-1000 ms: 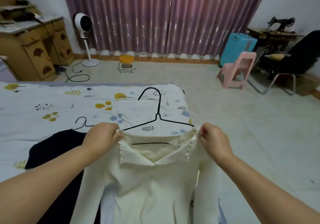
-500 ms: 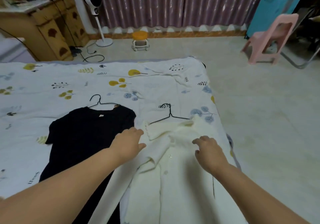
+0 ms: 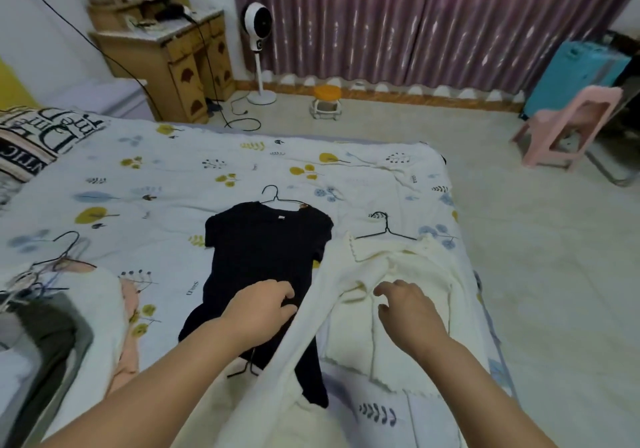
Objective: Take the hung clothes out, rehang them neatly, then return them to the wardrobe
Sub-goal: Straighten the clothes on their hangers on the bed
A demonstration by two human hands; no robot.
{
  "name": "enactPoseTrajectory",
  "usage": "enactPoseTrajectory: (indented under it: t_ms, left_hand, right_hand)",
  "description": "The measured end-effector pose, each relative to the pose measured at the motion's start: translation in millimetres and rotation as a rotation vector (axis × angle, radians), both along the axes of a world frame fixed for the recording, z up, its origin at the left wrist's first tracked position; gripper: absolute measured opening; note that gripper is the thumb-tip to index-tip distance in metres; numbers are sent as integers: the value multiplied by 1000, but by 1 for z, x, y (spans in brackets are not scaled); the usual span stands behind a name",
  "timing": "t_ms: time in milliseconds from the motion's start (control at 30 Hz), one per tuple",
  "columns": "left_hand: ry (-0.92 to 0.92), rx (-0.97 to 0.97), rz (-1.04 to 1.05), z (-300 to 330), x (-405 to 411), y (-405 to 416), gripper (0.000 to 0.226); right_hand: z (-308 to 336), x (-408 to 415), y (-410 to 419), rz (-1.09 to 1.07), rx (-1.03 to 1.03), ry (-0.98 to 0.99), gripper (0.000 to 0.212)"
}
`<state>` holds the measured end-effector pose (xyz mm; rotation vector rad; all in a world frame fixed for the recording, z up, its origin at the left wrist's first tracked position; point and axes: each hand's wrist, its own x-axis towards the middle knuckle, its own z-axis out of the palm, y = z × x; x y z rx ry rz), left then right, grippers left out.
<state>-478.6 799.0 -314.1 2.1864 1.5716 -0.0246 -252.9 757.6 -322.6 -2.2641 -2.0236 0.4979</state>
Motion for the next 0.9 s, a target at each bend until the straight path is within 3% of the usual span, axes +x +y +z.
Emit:
enactPoseTrajectory:
  t_ms: [367,633,900]
  left_hand:
    - [-215,19,179,83,-183,-149,35]
    - [-235,20,319,94,-301,-232,34]
    - [-264,2,520,90,-381,-252,34]
  right_hand:
    - [98,-210,-116,123,73,124,34]
    - [101,-350,-179,241,23,224,34]
    - [94,-432,-181,422,-65,196,36]
